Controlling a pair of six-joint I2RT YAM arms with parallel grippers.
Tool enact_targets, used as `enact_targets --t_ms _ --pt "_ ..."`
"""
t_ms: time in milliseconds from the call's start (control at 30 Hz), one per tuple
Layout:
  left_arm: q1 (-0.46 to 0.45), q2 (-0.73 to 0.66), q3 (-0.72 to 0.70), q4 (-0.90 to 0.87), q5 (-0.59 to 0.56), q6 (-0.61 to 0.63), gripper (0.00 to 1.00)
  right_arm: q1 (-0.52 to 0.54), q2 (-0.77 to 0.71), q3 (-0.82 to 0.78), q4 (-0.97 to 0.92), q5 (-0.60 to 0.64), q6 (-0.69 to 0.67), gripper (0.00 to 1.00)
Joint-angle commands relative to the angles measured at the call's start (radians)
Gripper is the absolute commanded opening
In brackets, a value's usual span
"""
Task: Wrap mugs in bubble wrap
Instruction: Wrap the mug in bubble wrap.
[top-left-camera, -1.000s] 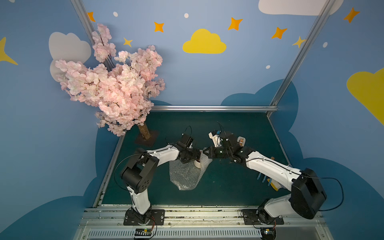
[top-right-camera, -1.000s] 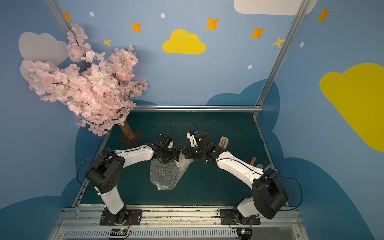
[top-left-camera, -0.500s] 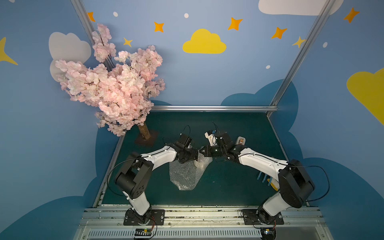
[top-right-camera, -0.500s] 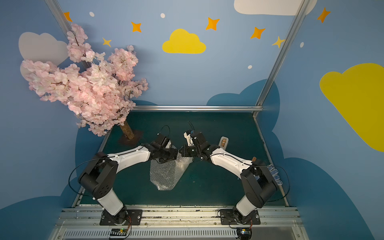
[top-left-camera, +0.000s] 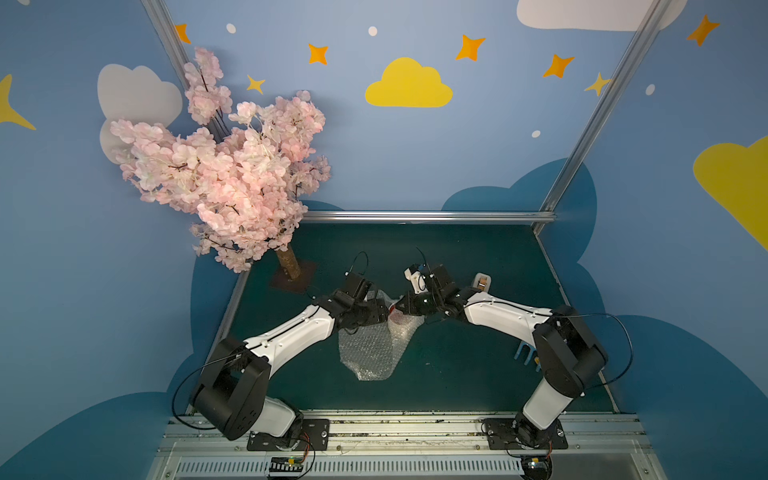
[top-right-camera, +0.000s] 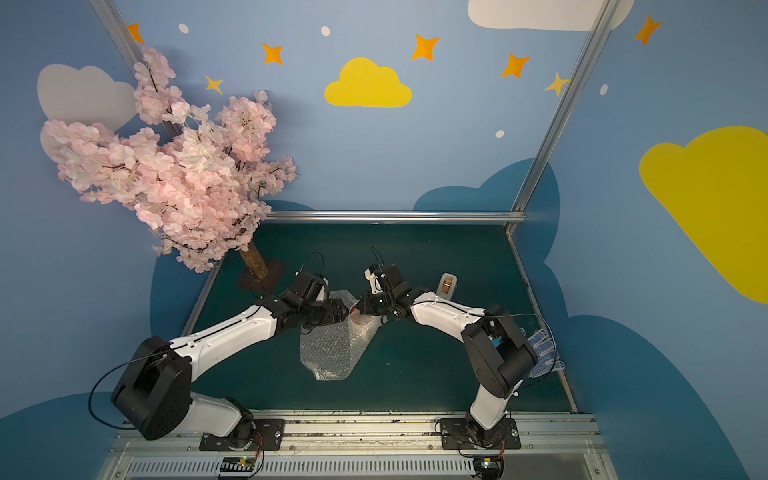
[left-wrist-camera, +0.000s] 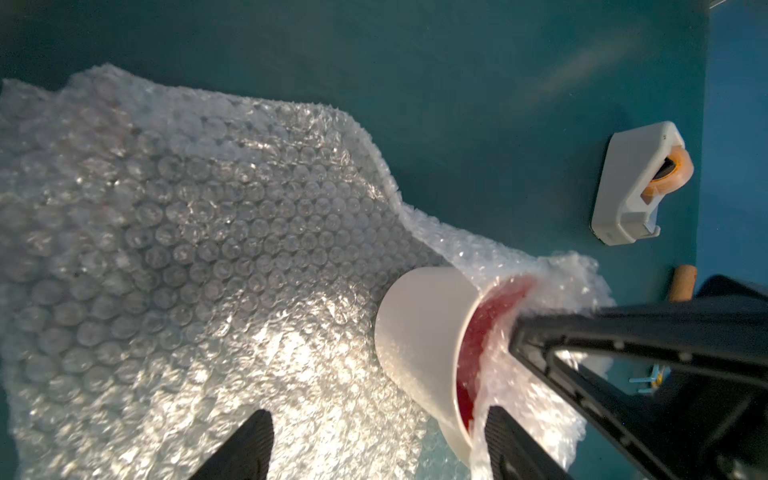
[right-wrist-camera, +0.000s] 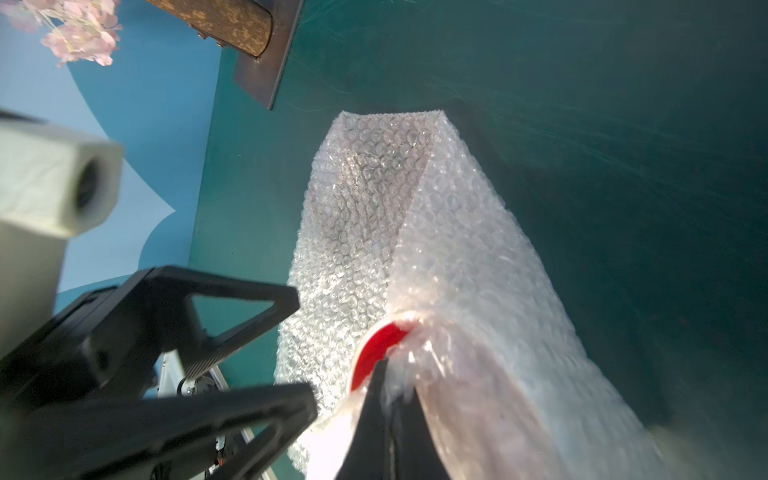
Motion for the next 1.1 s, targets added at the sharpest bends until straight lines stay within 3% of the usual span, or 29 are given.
enact_targets --t_ms 0,233,667,833,1067 --pt "-0.001 -0.032 -0.03 0.053 0.046 0.026 0.83 0.008 0.032 0.041 -0.014 0.004 0.004 0.0" --pt "-0.017 0.012 -0.031 0.103 0.1 0.042 0.84 0.011 0.066 0.048 -0.019 0.004 0.016 0.0" --pt "-0.02 0.155 0.036 0.046 0.031 0.025 0.85 0.011 0.034 0.086 -0.055 -0.018 0.009 0.0" --pt "-0.019 0.175 0.041 0.023 0.014 0.019 0.85 0.003 -0.056 0.092 -0.093 0.002 -0.012 0.27" --pt "-0.02 0.196 0.056 0.02 0.022 0.018 0.85 0.002 -0.194 0.04 -0.235 0.151 -0.089 0.5"
